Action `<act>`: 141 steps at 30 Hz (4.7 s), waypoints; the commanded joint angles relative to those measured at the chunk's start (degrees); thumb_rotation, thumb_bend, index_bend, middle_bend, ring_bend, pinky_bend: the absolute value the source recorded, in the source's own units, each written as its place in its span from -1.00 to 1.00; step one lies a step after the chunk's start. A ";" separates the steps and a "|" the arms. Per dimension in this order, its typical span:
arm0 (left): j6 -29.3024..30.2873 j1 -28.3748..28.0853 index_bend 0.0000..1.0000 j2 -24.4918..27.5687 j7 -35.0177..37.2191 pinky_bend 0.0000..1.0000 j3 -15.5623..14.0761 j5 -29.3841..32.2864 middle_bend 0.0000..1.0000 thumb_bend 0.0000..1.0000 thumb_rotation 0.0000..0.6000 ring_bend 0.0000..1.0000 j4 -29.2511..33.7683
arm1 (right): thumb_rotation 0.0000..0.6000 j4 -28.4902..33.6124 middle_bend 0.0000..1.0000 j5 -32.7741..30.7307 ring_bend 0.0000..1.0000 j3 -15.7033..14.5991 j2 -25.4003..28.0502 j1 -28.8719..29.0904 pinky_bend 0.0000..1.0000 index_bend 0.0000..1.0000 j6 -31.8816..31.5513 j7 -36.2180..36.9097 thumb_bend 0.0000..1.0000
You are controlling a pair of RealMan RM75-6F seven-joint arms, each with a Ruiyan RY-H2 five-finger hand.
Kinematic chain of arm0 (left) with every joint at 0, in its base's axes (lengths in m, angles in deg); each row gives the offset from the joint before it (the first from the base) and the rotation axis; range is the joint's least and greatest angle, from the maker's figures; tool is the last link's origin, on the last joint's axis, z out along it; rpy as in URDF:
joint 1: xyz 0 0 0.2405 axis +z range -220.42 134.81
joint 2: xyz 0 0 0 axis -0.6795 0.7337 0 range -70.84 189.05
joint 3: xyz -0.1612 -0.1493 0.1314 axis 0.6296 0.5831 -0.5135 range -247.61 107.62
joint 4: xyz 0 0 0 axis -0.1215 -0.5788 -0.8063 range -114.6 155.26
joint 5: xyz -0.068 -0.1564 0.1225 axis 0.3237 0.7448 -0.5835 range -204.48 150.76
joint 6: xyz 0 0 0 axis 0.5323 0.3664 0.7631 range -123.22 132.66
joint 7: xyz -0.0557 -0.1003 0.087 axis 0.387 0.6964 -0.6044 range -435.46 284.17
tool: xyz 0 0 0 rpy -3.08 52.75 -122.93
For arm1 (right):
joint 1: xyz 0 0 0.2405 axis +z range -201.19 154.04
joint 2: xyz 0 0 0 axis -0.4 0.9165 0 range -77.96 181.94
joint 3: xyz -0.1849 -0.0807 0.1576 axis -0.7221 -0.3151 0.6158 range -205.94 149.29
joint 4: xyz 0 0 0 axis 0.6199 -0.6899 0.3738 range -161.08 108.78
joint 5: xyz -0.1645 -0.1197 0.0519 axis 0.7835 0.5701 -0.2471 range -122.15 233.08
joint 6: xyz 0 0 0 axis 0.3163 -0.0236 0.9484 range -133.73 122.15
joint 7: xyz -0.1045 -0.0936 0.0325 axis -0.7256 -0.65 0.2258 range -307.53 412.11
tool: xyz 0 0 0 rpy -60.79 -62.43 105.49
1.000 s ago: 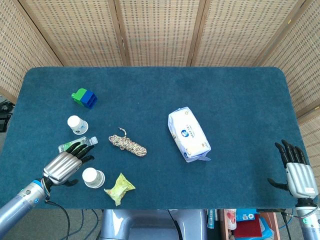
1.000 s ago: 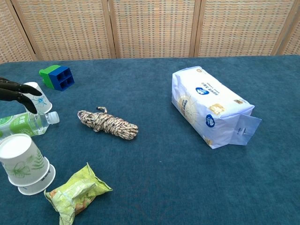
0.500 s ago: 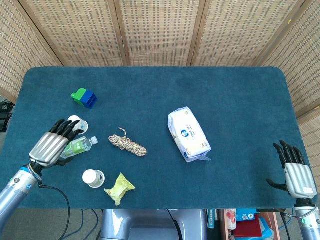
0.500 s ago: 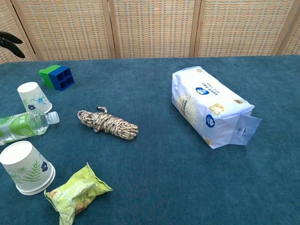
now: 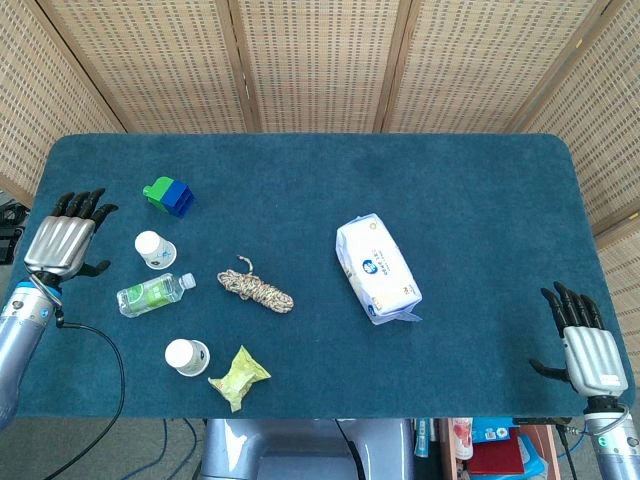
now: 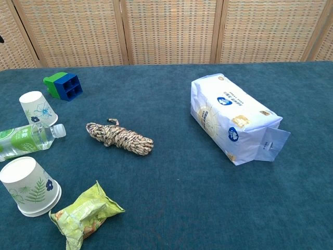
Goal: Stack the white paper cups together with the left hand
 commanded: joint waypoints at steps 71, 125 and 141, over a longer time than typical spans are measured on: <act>-5.99 -7.87 -0.16 3.39 1.40 -1.00 0.89 5.55 -1.00 -0.47 1.00 -1.00 9.96 | 1.00 -0.13 -1.00 -1.04 -1.00 0.27 0.22 -0.11 -1.00 -1.00 0.39 0.83 -1.00; -11.25 2.70 -0.55 11.37 5.28 -1.00 -8.15 -22.02 -1.00 -0.47 1.00 -1.00 22.13 | 1.00 0.94 -1.00 -0.51 -1.00 0.11 0.63 -0.49 -1.00 -1.00 -0.44 0.51 -1.00; 16.75 14.29 -1.00 -8.32 6.80 -1.00 -6.76 -29.76 -1.00 -0.47 1.00 -1.00 9.59 | 1.00 0.81 -1.00 0.05 -1.00 -0.21 0.38 -0.05 -1.00 -1.00 0.19 -0.66 -1.00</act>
